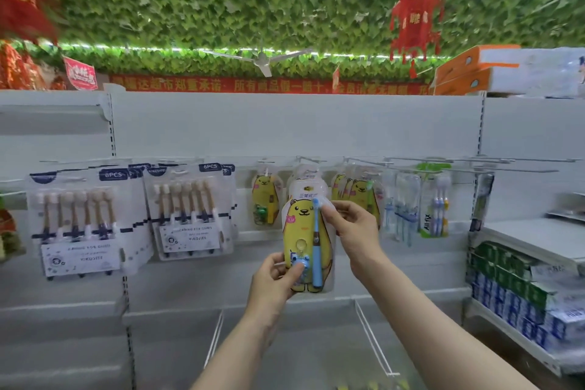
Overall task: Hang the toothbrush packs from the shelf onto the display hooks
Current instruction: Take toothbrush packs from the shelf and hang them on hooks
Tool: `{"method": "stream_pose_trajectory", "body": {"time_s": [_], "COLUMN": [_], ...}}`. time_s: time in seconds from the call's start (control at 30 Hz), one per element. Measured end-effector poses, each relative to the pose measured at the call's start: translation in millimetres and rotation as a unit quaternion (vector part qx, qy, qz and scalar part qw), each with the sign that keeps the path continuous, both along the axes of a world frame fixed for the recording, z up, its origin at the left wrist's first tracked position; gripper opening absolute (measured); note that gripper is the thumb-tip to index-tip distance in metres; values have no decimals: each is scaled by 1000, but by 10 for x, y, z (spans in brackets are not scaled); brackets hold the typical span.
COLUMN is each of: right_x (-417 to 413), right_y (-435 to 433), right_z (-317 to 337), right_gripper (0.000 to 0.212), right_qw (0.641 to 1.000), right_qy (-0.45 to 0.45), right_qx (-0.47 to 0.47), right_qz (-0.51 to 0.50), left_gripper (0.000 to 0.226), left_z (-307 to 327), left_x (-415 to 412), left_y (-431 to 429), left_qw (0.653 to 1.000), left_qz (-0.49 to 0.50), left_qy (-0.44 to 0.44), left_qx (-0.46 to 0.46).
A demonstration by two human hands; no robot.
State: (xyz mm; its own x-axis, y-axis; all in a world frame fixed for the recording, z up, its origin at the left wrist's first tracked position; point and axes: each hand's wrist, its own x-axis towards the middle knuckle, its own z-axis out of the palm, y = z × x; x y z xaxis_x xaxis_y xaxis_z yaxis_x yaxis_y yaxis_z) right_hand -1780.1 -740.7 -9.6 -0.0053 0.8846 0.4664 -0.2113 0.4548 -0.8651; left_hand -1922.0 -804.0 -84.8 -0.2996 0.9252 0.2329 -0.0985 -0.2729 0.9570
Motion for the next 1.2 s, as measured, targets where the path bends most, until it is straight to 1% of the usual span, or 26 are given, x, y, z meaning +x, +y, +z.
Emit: {"method": "stream_pose_trajectory", "body": {"time_s": [0.23,0.5,0.77,0.9,1.2], "right_x": [-317,-440,-330,-260,-186], "right_y": [194,335,404,432,444], "right_z": [90,58,-62,-208,-439], "right_gripper": [16,22,17,14,15], "right_qw": [998,997,997,998,998], "right_qy": [-4,-13,-6,-4,-23], "right_qx": [36,27,10,-17,-49], "right_qz": [45,72,70,54,37], "left_gripper": [24,26,25,24,25], "left_z": [-1,-78,-161,-288,-512], "left_x": [-272,-323,-236,-202,-140], "left_y": [206,309,350,396,408], "left_qw": [997,995,998,999,998], "left_qz": [63,83,59,47,25], "left_qy": [-17,-24,-20,-29,-43], "left_qx": [46,54,24,-1,-48]}}
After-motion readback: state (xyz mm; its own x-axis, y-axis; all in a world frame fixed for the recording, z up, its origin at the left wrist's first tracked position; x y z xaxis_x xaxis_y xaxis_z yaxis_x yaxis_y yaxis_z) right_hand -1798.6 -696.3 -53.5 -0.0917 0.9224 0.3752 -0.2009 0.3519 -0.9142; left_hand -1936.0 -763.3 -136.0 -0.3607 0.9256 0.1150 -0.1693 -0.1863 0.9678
